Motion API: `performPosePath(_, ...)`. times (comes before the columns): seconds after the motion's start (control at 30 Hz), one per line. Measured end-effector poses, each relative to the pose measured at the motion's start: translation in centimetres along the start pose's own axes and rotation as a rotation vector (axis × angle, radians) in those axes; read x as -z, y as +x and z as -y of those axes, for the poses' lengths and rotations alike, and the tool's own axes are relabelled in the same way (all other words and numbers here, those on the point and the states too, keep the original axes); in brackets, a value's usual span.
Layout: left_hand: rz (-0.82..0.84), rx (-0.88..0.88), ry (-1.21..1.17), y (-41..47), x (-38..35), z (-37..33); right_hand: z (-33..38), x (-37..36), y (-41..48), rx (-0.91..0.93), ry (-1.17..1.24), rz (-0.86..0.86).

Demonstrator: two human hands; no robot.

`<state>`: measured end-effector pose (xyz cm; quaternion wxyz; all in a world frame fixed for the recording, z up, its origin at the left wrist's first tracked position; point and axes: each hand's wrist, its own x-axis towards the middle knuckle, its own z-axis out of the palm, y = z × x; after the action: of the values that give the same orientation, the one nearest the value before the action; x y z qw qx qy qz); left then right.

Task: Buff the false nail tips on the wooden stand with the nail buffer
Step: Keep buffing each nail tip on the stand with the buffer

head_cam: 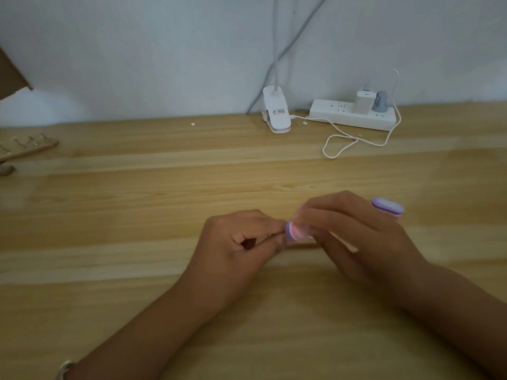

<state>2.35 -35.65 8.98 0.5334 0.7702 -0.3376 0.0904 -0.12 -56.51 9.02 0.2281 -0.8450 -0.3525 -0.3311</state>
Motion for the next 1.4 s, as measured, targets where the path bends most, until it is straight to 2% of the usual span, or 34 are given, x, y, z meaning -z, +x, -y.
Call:
performPosePath(0.07,-0.003,0.014,0.004,0.0,-0.1,-0.1,-0.3,0.2,0.1,-0.016,-0.048,-0.003)
performPosePath(0.2,0.011,-0.029,0.004,0.0,0.1,-0.2,0.9,-0.5,-0.1,0.046,0.044,0.030)
performPosePath(0.33,0.003,0.034,0.035,-0.1,0.1,-0.1,0.0,0.6,0.4,-0.004,-0.107,0.016)
performPosePath(0.5,0.020,0.018,0.003,-0.1,0.1,-0.1,1.0,-0.3,-0.2,0.062,0.013,0.061)
performPosePath(0.57,0.027,0.050,-0.008,-0.1,0.1,0.0,0.2,0.2,0.1,0.053,-0.074,0.044)
performPosePath(0.67,0.023,0.070,-0.044,-0.2,0.0,-0.1,0.0,0.1,0.0,0.022,-0.081,0.010)
performPosePath(0.8,0.025,0.094,-0.124,-0.2,0.0,-0.2,0.6,-0.2,-0.2,0.069,-0.032,0.019)
performPosePath(0.93,0.016,0.127,-0.147,-0.2,0.0,-0.3,0.1,0.2,0.0,-0.013,-0.067,-0.028)
performPosePath(1.07,0.019,0.140,-0.212,-0.2,0.1,-0.2,1.0,0.0,-0.1,0.075,-0.029,0.005)
performPosePath(1.13,0.010,0.157,-0.192,-0.2,0.1,-0.1,-0.1,0.5,-0.1,0.016,-0.085,0.014)
performPosePath(1.23,0.014,0.189,-0.184,-0.2,0.1,0.0,-1.2,0.9,-0.1,-0.131,-0.044,-0.048)
performPosePath(1.4,0.034,0.200,-0.161,-0.1,0.1,0.0,0.0,0.2,-0.2,-0.040,0.021,-0.079)
